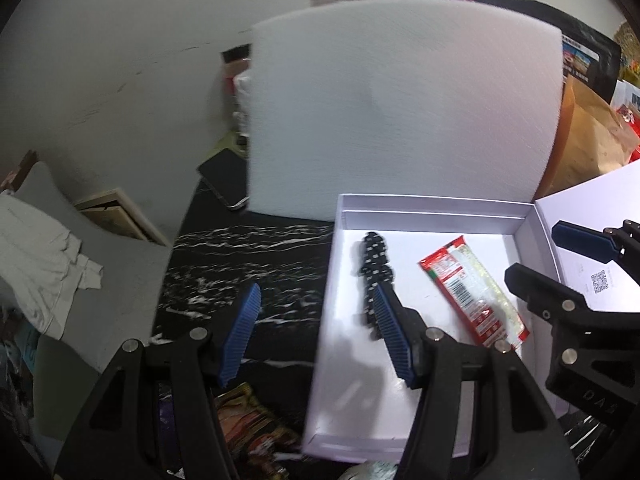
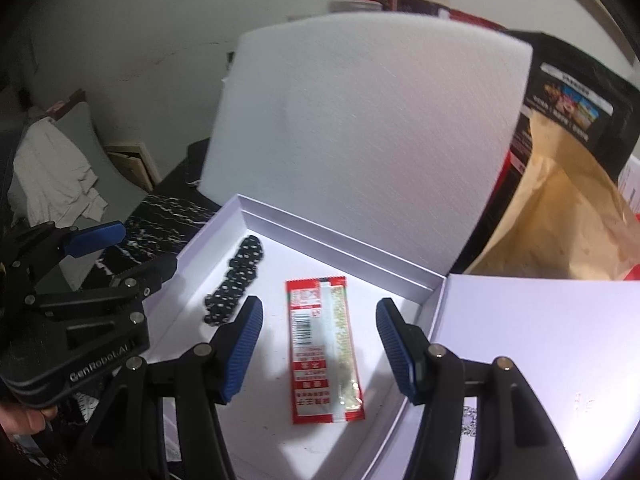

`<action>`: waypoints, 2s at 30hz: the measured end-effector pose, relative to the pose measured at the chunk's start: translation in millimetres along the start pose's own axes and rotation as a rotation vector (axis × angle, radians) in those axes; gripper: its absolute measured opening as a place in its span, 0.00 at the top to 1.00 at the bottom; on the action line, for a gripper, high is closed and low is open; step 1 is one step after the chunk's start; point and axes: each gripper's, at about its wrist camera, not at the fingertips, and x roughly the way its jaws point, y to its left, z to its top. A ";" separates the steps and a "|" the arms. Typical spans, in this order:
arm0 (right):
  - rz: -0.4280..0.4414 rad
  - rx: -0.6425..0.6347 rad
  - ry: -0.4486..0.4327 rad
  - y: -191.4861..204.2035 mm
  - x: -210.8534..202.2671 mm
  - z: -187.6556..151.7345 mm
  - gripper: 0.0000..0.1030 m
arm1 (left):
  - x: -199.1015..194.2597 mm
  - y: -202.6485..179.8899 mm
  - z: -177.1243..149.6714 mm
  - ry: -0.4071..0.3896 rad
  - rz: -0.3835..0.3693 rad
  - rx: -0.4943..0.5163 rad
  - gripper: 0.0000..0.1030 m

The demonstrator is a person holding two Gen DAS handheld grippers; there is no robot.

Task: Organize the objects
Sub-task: 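Withdraw both tools from the box toward the white printed packets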

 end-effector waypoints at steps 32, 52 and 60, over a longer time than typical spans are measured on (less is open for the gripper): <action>0.299 -0.196 -0.072 109.4 -64.4 -32.2 0.40 | -150.2 91.9 -115.5 -0.021 0.213 -0.226 0.44; 0.286 -0.166 -0.039 121.6 -103.8 -101.8 0.37 | -193.8 71.0 -190.1 -0.035 0.155 -0.207 0.38; 0.289 -0.159 -0.013 135.3 -103.8 -127.9 0.33 | -187.1 73.4 -212.0 -0.008 0.139 -0.182 0.33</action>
